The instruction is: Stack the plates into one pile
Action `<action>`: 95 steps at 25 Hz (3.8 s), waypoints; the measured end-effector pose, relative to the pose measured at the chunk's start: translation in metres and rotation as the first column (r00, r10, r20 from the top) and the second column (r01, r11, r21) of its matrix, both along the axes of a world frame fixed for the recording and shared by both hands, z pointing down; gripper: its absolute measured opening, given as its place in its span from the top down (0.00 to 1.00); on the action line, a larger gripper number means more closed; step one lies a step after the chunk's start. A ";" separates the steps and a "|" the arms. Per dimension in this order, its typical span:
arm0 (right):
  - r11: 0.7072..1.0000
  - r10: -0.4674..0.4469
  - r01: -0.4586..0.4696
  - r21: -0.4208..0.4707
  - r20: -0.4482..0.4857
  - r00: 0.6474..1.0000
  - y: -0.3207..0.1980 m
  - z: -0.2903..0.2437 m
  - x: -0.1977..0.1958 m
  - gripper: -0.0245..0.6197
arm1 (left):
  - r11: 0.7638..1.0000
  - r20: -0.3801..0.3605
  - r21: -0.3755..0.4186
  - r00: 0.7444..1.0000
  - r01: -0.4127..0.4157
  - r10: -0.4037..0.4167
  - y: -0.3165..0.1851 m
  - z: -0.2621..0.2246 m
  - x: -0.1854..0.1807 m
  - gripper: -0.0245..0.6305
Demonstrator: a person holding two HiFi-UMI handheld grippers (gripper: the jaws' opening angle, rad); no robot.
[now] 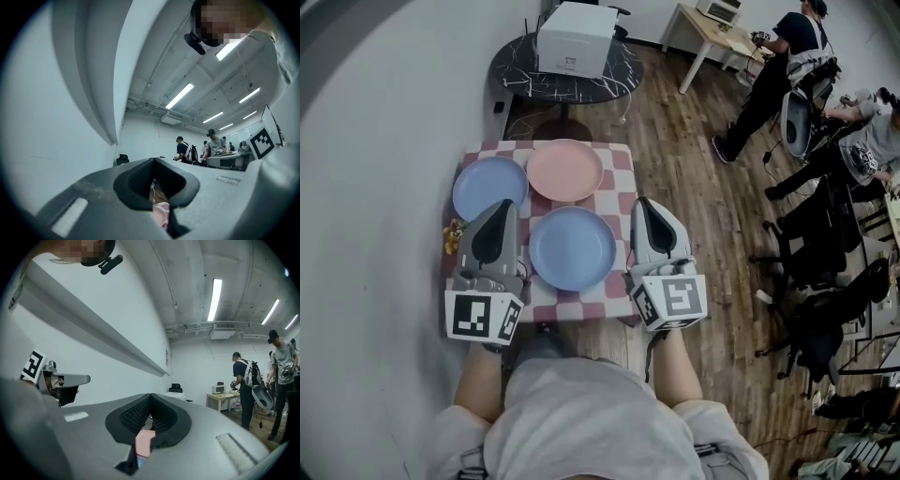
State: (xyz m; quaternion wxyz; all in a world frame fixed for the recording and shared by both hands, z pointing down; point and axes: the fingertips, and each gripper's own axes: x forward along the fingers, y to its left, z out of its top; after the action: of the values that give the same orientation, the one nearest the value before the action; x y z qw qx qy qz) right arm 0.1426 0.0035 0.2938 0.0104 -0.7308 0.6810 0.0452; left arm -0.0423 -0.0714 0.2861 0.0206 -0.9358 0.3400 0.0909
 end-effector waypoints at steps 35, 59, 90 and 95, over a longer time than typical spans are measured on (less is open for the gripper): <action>0.655 0.471 -0.054 -0.753 0.351 0.809 0.022 0.342 0.044 0.77 | 0.635 0.372 -0.767 0.872 0.094 0.319 -0.043 0.353 0.029 0.64; 0.702 0.508 -0.110 -0.704 0.385 0.771 0.001 0.314 0.039 0.91 | 0.672 0.401 -0.735 0.855 0.086 0.329 -0.058 0.337 0.032 0.83; 0.879 0.087 0.067 -0.473 0.296 0.951 -0.165 0.136 0.092 0.92 | 0.781 0.198 -0.597 0.977 0.183 -0.077 -0.147 0.178 0.051 0.83; 0.878 -0.016 0.153 -0.453 0.293 0.956 -0.198 0.129 0.106 0.91 | 0.792 0.233 -0.564 0.965 0.236 -0.121 -0.163 0.168 0.063 0.82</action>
State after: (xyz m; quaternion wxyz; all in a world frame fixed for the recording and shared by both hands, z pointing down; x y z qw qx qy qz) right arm 0.2481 -0.1943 0.4231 -0.0693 -0.6795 0.6946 -0.2260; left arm 0.0203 -0.2346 0.4545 -0.2292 -0.8640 0.4351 -0.1079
